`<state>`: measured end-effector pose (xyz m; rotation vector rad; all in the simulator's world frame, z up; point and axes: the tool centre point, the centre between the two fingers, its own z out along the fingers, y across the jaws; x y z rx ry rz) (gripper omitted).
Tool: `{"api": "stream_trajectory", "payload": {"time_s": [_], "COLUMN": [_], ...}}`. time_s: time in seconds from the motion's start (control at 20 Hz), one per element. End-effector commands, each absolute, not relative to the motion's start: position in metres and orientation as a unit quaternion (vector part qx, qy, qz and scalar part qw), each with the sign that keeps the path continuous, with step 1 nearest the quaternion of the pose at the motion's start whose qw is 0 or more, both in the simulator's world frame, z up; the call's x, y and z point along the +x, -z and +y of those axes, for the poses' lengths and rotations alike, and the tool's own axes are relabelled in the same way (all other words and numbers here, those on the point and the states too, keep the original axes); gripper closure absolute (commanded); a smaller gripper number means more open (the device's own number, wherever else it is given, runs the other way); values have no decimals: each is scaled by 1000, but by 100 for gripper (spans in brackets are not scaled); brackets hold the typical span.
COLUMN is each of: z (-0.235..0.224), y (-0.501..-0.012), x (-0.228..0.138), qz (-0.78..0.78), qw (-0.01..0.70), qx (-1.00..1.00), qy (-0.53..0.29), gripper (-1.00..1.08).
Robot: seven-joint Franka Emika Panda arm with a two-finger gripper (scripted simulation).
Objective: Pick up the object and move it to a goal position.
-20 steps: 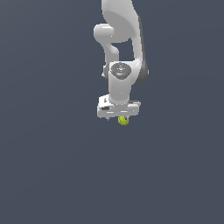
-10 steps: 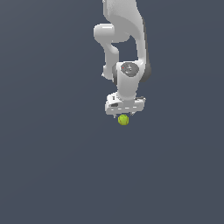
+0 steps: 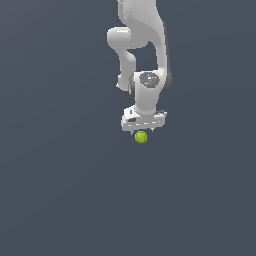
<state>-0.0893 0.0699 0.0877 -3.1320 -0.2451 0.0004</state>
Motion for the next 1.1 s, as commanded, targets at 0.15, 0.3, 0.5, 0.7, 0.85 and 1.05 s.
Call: {"api": "stream_trajectory", "payload": {"time_s": [0.15,0.3,0.5,0.7,0.85,1.05], "z": [70,70,70,70,70,70], "y": [-68,-54,-44,-41,-41,-41], "x": [-91,-91,-91,-91,-91,-91], "qz": [-78,-78,-79,-79,-79,-79], "qw": [0,0,0,0,0,0], "qx": [-997,-997,-997,-997,-997,-997], "qy": [0,0,0,0,0,0], "gripper": [-92,-92,-92,108,108,108]}}
